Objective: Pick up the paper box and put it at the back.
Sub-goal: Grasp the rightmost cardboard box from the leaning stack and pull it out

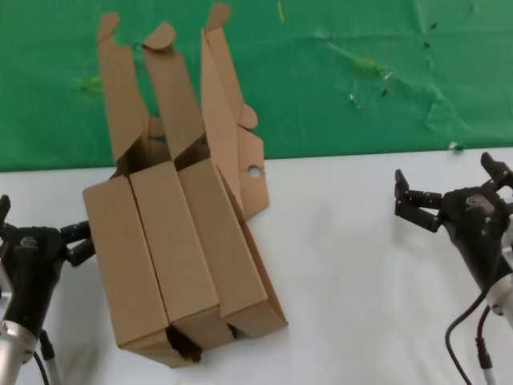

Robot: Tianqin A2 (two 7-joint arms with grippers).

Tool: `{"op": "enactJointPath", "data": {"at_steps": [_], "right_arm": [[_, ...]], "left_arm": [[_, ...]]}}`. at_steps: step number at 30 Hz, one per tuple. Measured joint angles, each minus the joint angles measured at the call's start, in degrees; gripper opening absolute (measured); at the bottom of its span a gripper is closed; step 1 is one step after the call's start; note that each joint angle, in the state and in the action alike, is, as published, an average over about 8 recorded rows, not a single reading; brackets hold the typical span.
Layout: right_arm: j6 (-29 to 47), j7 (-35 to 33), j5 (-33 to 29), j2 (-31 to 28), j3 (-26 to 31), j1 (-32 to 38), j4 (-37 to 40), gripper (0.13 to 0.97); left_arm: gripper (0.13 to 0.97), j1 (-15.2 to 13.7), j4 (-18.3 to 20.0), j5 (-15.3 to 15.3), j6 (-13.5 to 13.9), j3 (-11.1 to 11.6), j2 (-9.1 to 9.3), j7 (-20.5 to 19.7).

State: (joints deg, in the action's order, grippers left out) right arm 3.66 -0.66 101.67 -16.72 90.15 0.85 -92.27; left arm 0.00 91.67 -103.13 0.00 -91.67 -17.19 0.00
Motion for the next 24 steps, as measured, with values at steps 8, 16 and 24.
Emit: {"op": "enactJointPath", "data": {"at_steps": [8,16,24], "right_arm": [[7.35,-4.96,2.25,0.05,-3.91,-0.14,0.57,0.966],[20.62,-10.12,9.73,-1.66,-9.52,-0.49,1.21,0.966],[35.58,-11.86,17.26,-7.36,-13.02,-2.71,-0.62,0.966]], "left_arm": [[0.94,0.0,0.0,0.0,0.0,0.0,0.0,0.0],[0.887,0.0,0.0,0.0,0.0,0.0,0.0,0.0],[0.78,0.0,0.0,0.0,0.0,0.0,0.0,0.0]]}}
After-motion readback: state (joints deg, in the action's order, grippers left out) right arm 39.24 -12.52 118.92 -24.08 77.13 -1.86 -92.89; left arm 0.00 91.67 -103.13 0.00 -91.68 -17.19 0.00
